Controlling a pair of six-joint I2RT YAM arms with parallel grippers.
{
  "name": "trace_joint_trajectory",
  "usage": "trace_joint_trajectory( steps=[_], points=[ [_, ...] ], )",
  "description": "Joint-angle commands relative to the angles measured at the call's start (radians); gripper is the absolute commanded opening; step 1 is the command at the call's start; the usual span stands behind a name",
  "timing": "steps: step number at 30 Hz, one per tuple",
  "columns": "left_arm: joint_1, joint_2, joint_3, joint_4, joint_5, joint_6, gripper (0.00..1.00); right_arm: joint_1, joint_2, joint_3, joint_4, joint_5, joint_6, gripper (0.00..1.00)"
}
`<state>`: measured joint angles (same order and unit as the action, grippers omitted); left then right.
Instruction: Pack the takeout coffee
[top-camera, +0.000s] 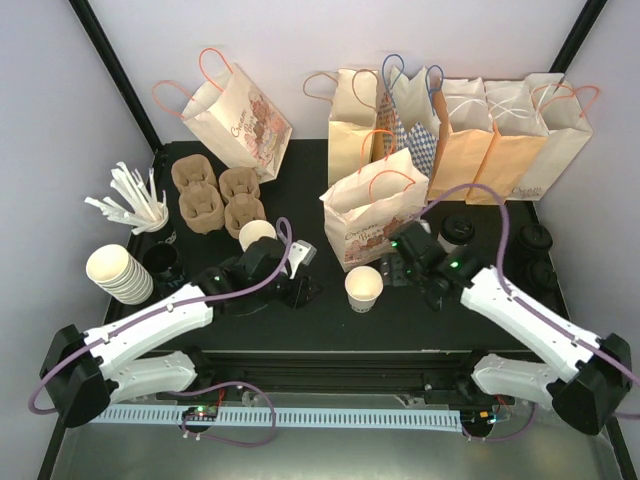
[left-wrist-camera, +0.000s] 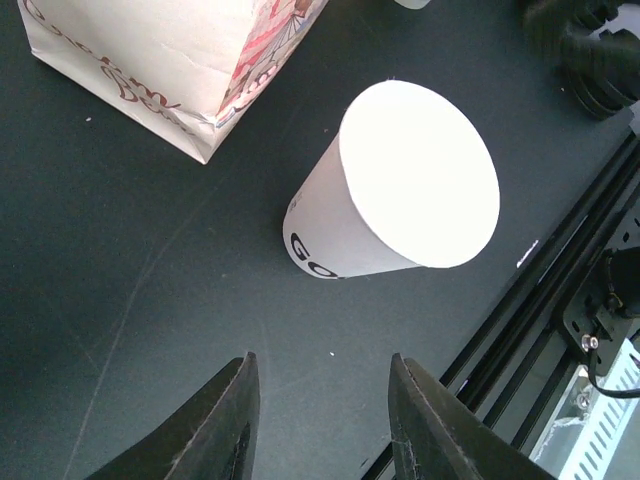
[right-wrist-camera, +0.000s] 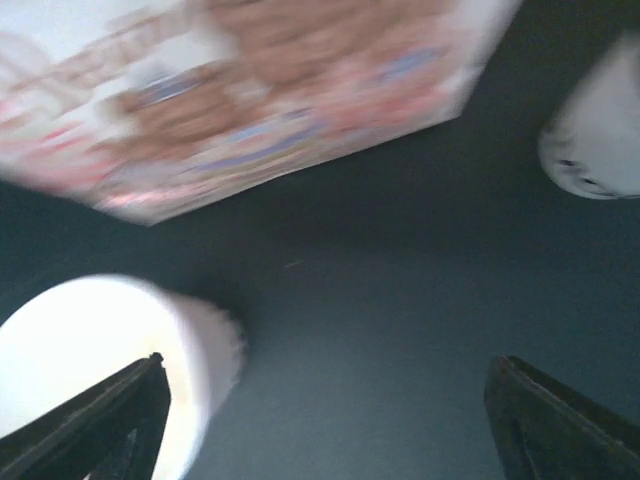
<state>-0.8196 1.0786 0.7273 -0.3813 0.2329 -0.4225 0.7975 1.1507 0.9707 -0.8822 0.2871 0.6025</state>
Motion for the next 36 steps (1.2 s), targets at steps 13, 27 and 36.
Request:
trace_joint_trajectory(
  steps=[13,27,36],
  points=[
    [-0.003,-0.065,-0.002,-0.056,0.003,0.044,0.41,-1.110,-0.191,-0.058,-0.196,-0.056,0.086,1.00],
    [-0.001,-0.065,-0.014,-0.075,0.007,0.060,0.41,-1.326,-0.144,-0.158,-0.066,-0.071,0.169,0.92],
    [-0.001,-0.021,-0.016,-0.056,0.021,0.070,0.41,-1.328,-0.061,-0.179,-0.003,-0.008,0.217,0.87]
  ],
)
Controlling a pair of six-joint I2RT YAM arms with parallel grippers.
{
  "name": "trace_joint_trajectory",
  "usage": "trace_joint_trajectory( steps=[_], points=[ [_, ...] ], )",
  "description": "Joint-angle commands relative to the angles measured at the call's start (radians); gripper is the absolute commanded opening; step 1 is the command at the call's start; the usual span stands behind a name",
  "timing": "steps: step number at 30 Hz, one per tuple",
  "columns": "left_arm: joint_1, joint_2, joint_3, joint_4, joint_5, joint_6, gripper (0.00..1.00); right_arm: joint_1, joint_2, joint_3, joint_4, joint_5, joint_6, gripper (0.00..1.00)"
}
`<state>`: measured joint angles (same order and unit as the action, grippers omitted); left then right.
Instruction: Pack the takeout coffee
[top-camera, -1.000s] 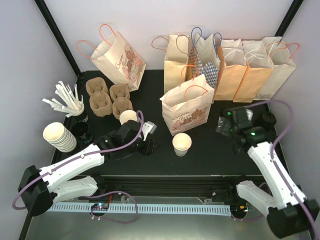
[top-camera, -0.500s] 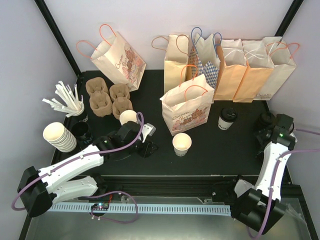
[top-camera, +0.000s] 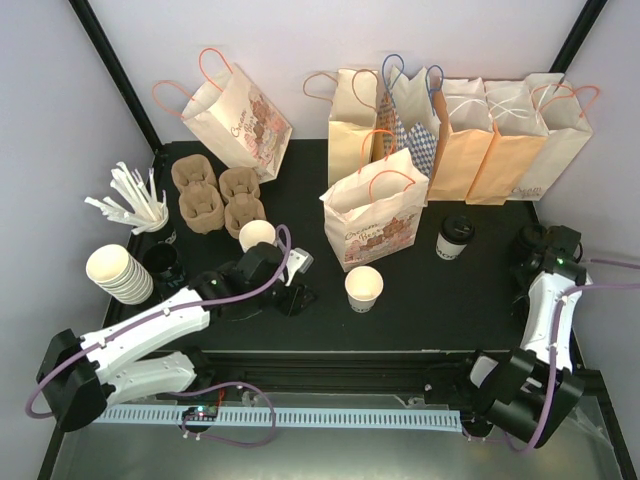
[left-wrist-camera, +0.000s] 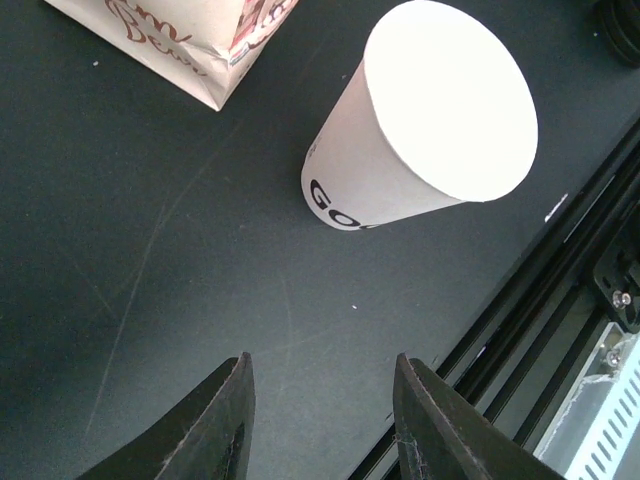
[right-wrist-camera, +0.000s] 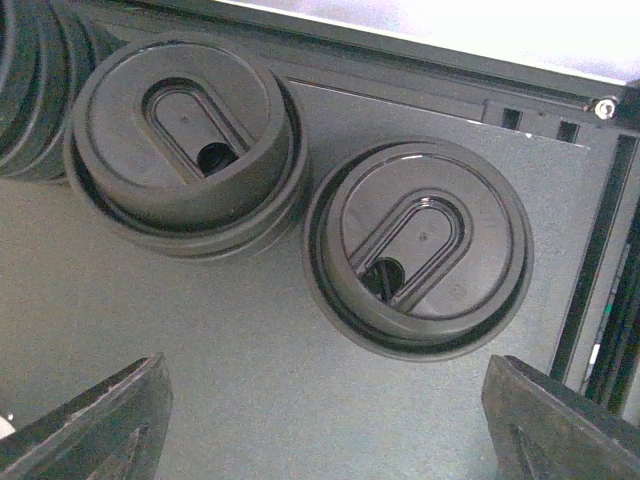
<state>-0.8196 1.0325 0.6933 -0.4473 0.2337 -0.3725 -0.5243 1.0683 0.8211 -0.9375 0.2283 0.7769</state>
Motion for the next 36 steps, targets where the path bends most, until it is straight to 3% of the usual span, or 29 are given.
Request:
trace_joint_trajectory(
  steps=[1,6,14,22,27,36],
  points=[
    [-0.001,0.032,0.020,0.012,0.021,0.021,0.41,-0.005,0.025,-0.041,0.063,0.055,0.047,0.85],
    [-0.002,0.062,0.031,0.033,0.036,0.014,0.41,-0.006,0.031,-0.079,0.101,0.104,0.050,0.78],
    [-0.001,0.099,0.036,0.048,0.050,0.009,0.41,-0.005,0.071,-0.105,0.137,0.106,0.038,0.76],
    [-0.001,0.105,0.037,0.043,0.046,0.011,0.41,-0.006,0.075,-0.134,0.157,0.064,0.036,0.53],
    [-0.001,0.104,0.037,0.043,0.047,0.010,0.42,-0.006,0.063,-0.130,0.147,0.056,0.035,0.28],
    [-0.001,0.098,0.035,0.034,0.043,0.017,0.42,-0.006,0.023,-0.091,0.096,0.055,0.039,0.11]
  ],
)
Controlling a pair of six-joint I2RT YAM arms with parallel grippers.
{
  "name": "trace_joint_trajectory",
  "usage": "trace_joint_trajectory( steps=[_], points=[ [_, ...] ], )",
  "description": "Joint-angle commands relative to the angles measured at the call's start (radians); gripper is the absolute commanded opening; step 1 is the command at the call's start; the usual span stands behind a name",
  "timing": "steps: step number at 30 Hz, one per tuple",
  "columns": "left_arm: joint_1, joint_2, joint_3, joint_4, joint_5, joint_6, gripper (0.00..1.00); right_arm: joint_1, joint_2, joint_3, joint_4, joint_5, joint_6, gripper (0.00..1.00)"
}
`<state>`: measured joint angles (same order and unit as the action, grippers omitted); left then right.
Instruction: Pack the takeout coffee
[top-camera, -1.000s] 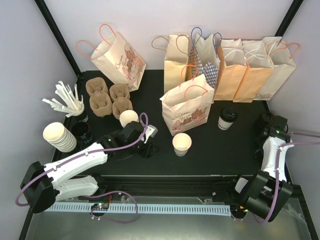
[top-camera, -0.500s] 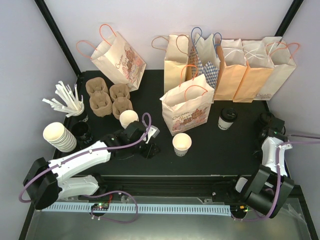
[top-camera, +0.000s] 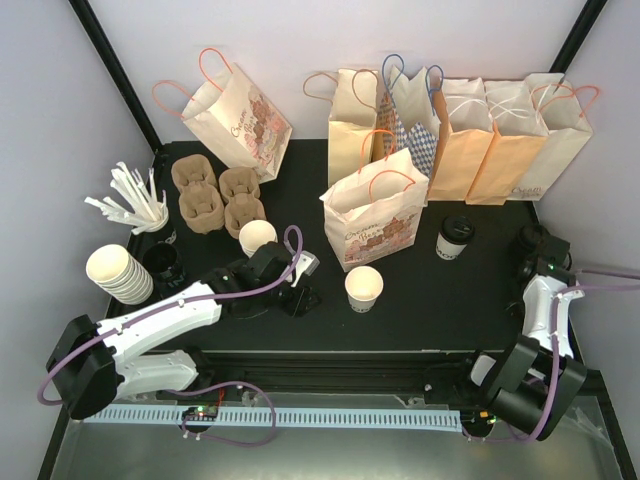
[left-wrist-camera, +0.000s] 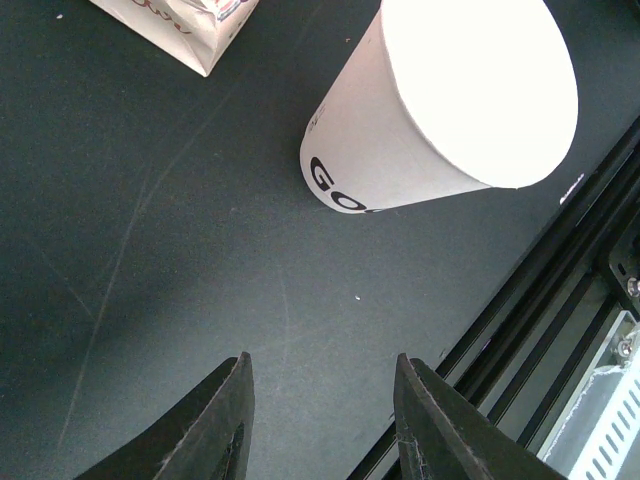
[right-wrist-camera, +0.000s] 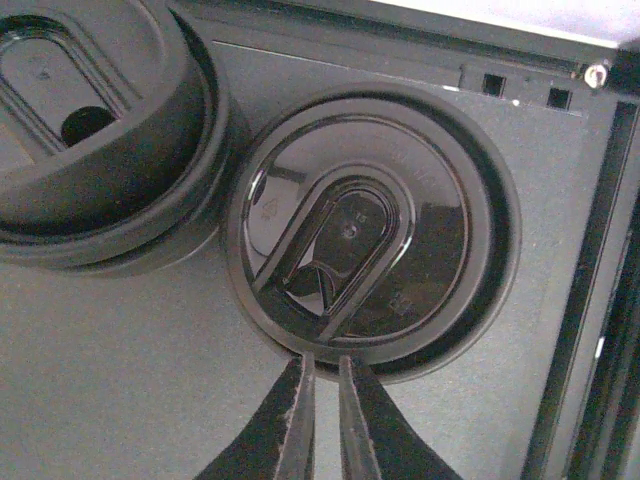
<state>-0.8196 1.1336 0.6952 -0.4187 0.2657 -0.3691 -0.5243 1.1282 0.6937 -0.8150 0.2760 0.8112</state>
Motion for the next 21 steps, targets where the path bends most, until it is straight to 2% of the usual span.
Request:
trace_joint_trajectory(
  steps=[1,7,11,16,21],
  points=[
    [-0.001,-0.003,0.032,0.005,0.011,0.014,0.42,-0.005,-0.049,0.042,-0.033,0.010,0.007,0.10],
    [-0.001,-0.010,0.027,0.002,0.010,0.015,0.42,-0.005,-0.075,0.068,-0.080,0.035,0.033,0.13],
    [-0.001,-0.019,0.020,0.003,0.010,0.015,0.42,-0.006,-0.038,0.097,-0.128,0.043,0.085,0.28],
    [-0.001,-0.032,0.015,0.004,0.012,0.013,0.42,-0.006,0.027,0.147,-0.197,0.020,0.169,0.34],
    [-0.001,-0.054,0.008,0.004,0.011,0.013,0.43,-0.006,-0.010,0.122,-0.174,-0.011,0.274,0.50]
  ],
)
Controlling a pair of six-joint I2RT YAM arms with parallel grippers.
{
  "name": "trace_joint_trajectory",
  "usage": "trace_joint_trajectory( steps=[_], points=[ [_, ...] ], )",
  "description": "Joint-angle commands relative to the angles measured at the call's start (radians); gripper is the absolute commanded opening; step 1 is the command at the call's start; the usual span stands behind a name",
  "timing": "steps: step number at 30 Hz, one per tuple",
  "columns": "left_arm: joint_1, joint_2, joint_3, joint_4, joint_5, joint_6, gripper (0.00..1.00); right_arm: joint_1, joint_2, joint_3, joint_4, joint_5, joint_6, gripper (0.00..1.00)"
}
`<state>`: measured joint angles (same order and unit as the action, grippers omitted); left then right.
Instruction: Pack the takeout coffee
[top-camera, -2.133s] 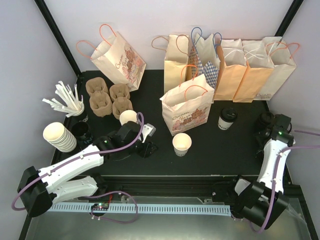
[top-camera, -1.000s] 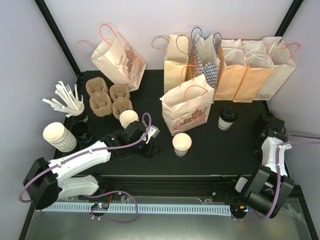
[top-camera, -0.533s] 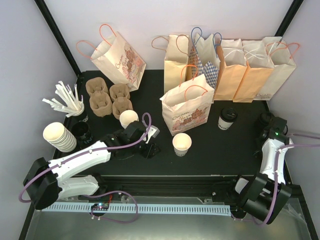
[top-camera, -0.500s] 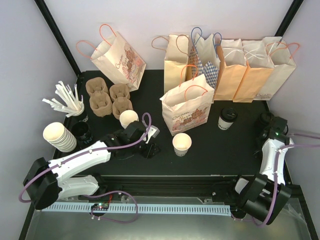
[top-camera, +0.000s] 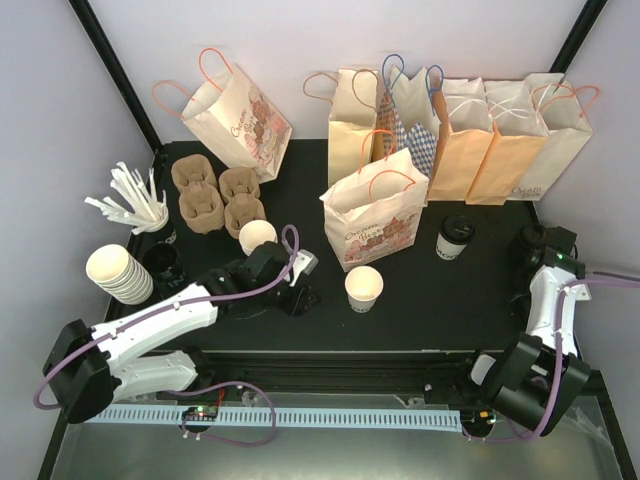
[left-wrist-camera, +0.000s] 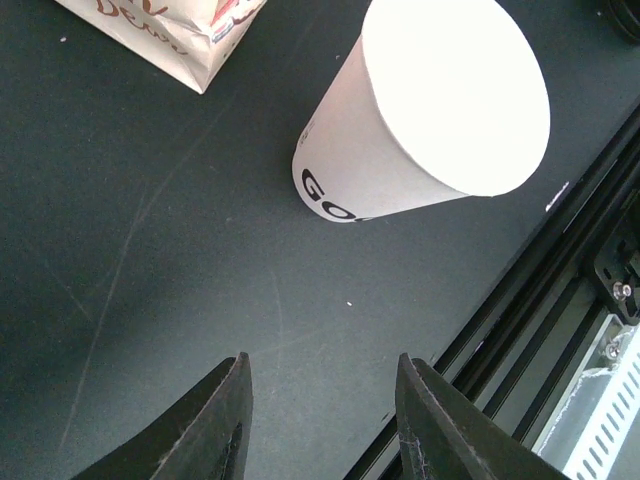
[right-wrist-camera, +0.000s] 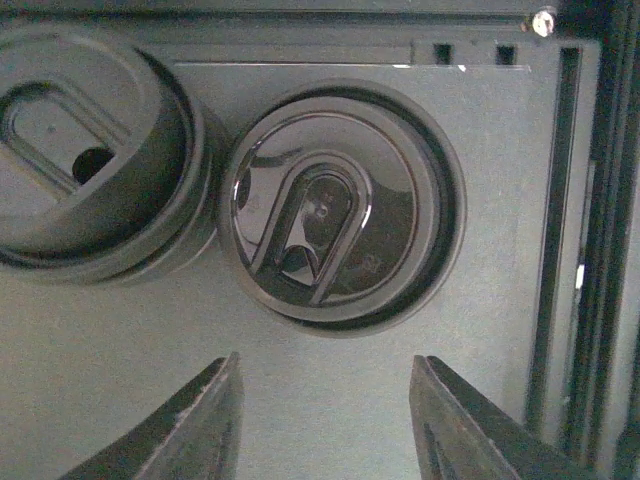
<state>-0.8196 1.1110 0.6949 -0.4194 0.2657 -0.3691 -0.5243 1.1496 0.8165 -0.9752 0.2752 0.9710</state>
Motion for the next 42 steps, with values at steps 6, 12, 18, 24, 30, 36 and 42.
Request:
trace_joint_trajectory(
  steps=[6,12,18,24,30,36,42],
  points=[
    [-0.001,-0.043,0.005,-0.003,0.014,0.015,0.43,-0.005,-0.059,0.003,-0.008,0.068,0.139,0.83],
    [-0.001,-0.054,-0.003,-0.009,0.010,0.028,0.43,-0.006,-0.032,0.027,-0.022,0.203,0.059,0.91],
    [-0.001,-0.047,-0.005,-0.001,0.028,0.030,0.43,-0.007,0.096,0.076,-0.035,0.223,-0.068,1.00],
    [-0.001,-0.044,-0.005,0.004,0.044,0.027,0.43,-0.007,0.165,0.086,-0.015,0.212,-0.132,1.00],
    [-0.001,-0.036,-0.005,0.001,0.050,0.035,0.43,-0.007,0.233,0.115,0.028,0.119,-0.242,1.00],
    [-0.001,-0.039,-0.006,-0.002,0.046,0.042,0.43,-0.007,0.261,0.100,0.041,0.115,-0.250,1.00],
    [-0.001,-0.037,-0.009,-0.003,0.040,0.043,0.43,-0.009,0.295,0.086,0.060,0.095,-0.255,0.93]
  ],
)
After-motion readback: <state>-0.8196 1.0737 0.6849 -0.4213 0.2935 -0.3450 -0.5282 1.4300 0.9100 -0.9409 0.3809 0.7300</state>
